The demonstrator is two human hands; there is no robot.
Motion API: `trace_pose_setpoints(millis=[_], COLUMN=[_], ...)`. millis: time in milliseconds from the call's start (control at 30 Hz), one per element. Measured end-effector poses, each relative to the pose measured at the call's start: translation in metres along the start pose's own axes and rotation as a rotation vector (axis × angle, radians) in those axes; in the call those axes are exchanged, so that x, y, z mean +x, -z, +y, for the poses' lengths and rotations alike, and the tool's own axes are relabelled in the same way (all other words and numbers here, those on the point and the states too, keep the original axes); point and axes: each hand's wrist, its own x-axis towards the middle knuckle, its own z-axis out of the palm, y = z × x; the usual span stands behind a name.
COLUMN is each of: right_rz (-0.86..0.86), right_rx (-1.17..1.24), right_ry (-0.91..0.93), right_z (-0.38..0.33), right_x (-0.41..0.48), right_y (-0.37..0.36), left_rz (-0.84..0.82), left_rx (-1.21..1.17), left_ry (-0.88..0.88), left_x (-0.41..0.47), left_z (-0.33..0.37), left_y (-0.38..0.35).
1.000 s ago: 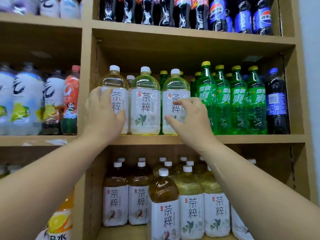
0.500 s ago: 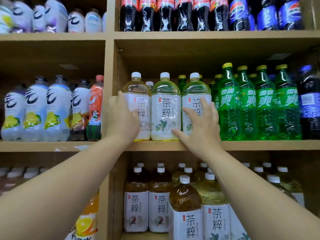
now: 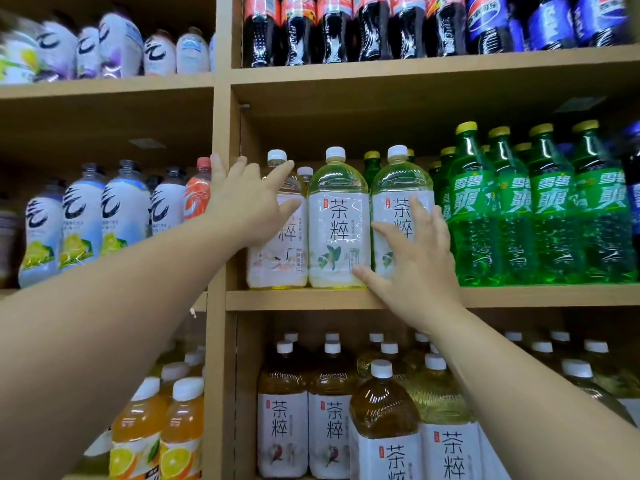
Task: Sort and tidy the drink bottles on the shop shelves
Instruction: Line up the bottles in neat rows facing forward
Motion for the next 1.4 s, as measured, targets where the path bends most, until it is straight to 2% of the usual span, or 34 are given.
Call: trace_pose_setpoints(millis=[233,333,433,667,967,1233,1300,1400], right_rz=[-0.004,0.001,0.003,-0.013,-0.09,-0.117,-0.05,0.172], right_rx=[-0.001,-0.005,-0.007,0.001,-0.023,-0.063,-0.026,0.108], right_ry=[0.007,0.007,0.01,0.013,-0.023,-0.058,-0.061,0.02], right_z=[-0.001,0.0,0.0,0.0,-0.002,-0.013,-0.016,-0.017], right_x=[-0.001,0.0,0.0,0.0,0.001,0.0,-0.009,-0.046], right_y=[0.0,-0.001,-0.001,0.001,0.007,0.013,0.015,0.016], left_rz=[0.156,0.327,0.412,0.31,0.418,0.398,0.375,0.287], left_rx=[-0.221,-0.468,-0.703,-0.7,-0.739,-1.007,-1.103,-1.265], left_ry=[-0.043,-0.045,0.052,0.146,-0.003,0.187,0.218,0.256], left_x=[-0.007,-0.019,-0.033,-0.032,-0.061,-0.089,-0.105,-0.154], left_z=[-0.003,0.001,0.007,0.011,0.022,0.003,-0.001,-0.003], left_y=[0.012,0.015,0.011,0.009,0.033,0.067,0.071,0.07])
